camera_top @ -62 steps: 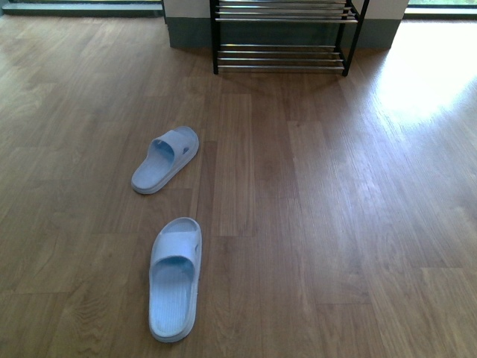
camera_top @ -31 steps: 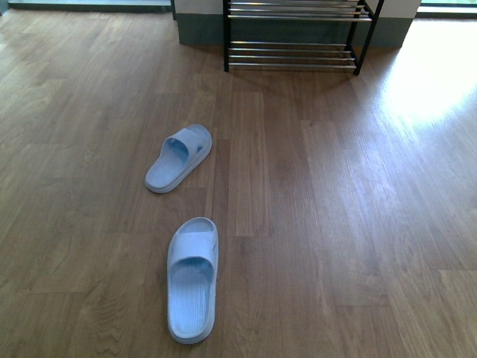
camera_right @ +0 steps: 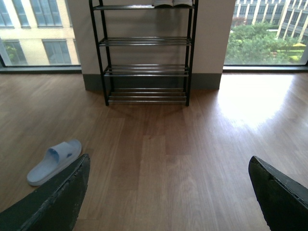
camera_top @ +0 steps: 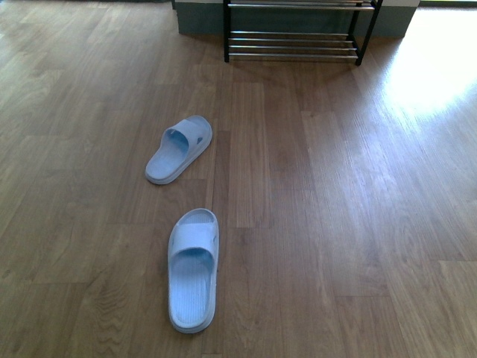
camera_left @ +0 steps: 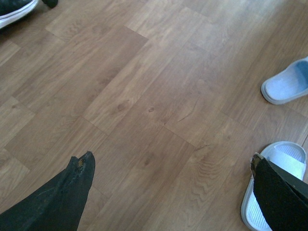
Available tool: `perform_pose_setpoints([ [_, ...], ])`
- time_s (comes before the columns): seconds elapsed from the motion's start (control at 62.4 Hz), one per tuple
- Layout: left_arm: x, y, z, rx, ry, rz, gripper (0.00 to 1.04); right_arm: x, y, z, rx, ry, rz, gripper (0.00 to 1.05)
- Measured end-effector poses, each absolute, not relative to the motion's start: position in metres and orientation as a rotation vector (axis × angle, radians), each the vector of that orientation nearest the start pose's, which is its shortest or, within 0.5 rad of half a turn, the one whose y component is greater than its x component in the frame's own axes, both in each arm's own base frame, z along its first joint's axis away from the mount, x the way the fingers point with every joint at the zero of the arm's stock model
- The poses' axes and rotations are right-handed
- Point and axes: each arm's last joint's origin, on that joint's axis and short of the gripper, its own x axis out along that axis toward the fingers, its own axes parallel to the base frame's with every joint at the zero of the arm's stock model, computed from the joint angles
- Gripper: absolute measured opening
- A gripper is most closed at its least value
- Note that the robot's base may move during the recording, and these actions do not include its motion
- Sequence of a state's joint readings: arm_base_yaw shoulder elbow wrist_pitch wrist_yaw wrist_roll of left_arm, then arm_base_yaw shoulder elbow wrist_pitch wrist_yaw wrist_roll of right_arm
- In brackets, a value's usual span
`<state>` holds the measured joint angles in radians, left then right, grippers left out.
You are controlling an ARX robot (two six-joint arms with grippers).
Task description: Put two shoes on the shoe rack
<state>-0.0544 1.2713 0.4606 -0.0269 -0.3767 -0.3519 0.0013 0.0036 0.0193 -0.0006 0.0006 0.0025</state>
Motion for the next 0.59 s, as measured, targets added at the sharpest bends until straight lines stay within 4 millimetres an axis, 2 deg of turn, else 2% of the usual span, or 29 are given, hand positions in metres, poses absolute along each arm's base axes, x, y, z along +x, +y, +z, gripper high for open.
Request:
perform_pose_setpoints([
  [0.016,0.23,-0.003,0.142,-0.122,0.783,0.428,0.95,0.097,0.0,0.17,0.002,-0.015,0.001,0.95],
  [0.096,0.264,-0.008,0.121,-0.038,0.863,0.34,0.95,0.097,0.0,0.17,0.002,-0.015,0.001,0.95],
  [0.208,0.303,-0.016,0.095,0.05,0.93,0.239,0.95,0.097,0.0,0.17,0.002,-0.015,0.001,0.95],
  [0.288,0.329,-0.027,0.068,0.101,0.986,0.15,0.95,0.097,0.0,0.17,0.002,-0.015,0.001,0.95],
  [0.416,0.354,-0.041,0.025,0.12,1.079,0.036,0.95,0.097,0.0,0.17,0.002,-0.015,0.001,0.95],
  [0.481,0.368,-0.053,-0.006,0.12,1.136,-0.054,0.95,0.097,0.0,0.17,0.002,-0.015,0.001,0.95],
  [0.593,0.377,-0.063,-0.035,0.115,1.181,-0.131,0.95,0.097,0.0,0.17,0.002,-0.015,0.001,0.95],
])
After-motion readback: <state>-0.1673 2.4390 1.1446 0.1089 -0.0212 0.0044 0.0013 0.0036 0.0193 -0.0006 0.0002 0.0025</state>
